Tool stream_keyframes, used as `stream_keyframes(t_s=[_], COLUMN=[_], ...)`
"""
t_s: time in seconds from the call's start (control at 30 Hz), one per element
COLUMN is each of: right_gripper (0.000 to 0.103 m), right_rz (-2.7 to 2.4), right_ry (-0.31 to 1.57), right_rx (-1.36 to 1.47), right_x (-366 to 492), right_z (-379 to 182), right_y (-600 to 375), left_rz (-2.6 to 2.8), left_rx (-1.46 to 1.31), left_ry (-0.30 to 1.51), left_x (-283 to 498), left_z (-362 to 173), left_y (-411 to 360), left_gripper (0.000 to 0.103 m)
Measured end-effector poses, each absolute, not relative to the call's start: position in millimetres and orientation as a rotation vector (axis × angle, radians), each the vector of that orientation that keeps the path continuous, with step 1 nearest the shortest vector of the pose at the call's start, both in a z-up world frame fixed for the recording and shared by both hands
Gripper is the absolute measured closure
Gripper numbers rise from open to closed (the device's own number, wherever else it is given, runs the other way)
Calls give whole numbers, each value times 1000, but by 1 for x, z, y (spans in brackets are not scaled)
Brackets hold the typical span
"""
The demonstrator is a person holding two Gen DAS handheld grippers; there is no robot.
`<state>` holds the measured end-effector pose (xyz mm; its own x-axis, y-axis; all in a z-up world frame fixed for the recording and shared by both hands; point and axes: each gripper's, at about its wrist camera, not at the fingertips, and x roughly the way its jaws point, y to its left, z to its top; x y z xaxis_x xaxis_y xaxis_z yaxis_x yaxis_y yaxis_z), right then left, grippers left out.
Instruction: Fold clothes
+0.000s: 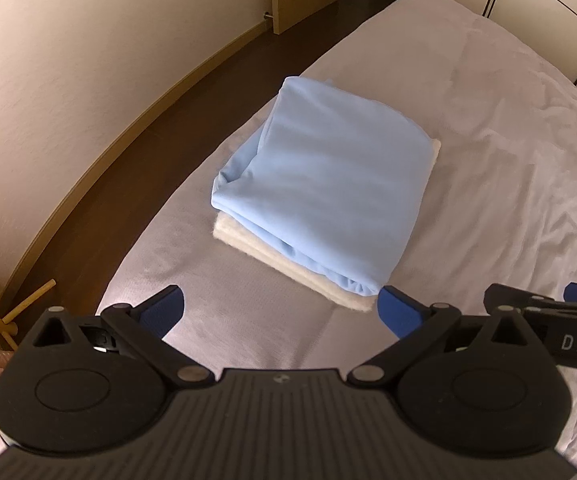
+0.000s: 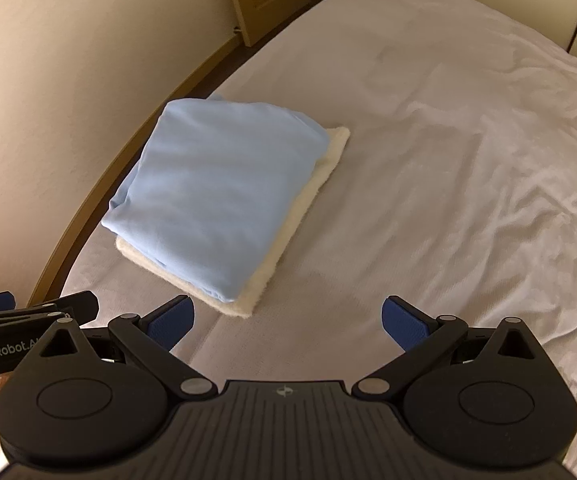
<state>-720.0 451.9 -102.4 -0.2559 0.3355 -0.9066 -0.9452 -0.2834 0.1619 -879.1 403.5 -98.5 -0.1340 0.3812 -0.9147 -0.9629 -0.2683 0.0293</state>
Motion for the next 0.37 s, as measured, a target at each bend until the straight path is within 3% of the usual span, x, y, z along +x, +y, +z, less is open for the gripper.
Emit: stream_keyframes(t_s=[0.37], right_gripper=[0], right_rz=[1663], right_ry=[943], right_rx=[-988], right_x=[-737], right_z=[-98], right_y=[445], left_rz=[1576], left_rx=[-993], left_ry=[847], left_x=[-896], left_z=[-103], left_y=[413], left_gripper=[1])
